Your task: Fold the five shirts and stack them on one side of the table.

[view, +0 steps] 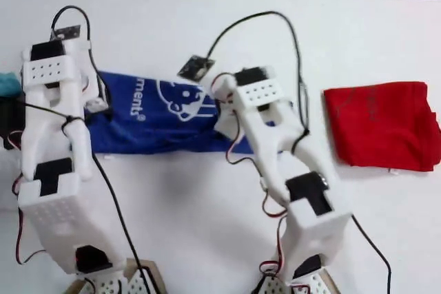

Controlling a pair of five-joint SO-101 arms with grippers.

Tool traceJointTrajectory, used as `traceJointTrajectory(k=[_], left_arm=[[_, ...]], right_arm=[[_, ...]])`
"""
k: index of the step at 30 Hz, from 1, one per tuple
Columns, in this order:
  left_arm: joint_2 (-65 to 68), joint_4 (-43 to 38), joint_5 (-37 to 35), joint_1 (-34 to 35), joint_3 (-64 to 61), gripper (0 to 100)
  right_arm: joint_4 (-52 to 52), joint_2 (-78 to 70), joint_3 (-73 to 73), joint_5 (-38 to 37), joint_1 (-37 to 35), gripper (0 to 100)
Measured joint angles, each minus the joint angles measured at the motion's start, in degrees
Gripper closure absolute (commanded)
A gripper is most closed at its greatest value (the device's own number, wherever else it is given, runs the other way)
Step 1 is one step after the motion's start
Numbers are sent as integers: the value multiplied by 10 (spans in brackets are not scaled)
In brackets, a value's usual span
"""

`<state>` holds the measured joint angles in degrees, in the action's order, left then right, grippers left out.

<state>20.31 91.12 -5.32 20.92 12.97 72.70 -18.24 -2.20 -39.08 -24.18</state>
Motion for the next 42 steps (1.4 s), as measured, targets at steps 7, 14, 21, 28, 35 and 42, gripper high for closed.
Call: traceJointTrajectory(k=[7, 14, 21, 28, 35, 42], left_arm=[[0, -1, 0, 29, 0, 828], [0, -1, 0, 31, 0, 828], [0, -1, 11, 31, 0, 828], [0, -1, 14, 31, 0, 828], [0, -1, 14, 31, 0, 828], [0, -1, 30, 18, 0, 828]], right_arm=[[-87, -46, 1, 11, -18, 978], [-88, -45, 32, 59, -11, 978], [-91, -45, 43, 63, -4, 978], [-105, -45, 55, 63, -4, 978], [-105, -41, 73, 84, -2, 978], [-7, 24, 106, 90, 69, 975]])
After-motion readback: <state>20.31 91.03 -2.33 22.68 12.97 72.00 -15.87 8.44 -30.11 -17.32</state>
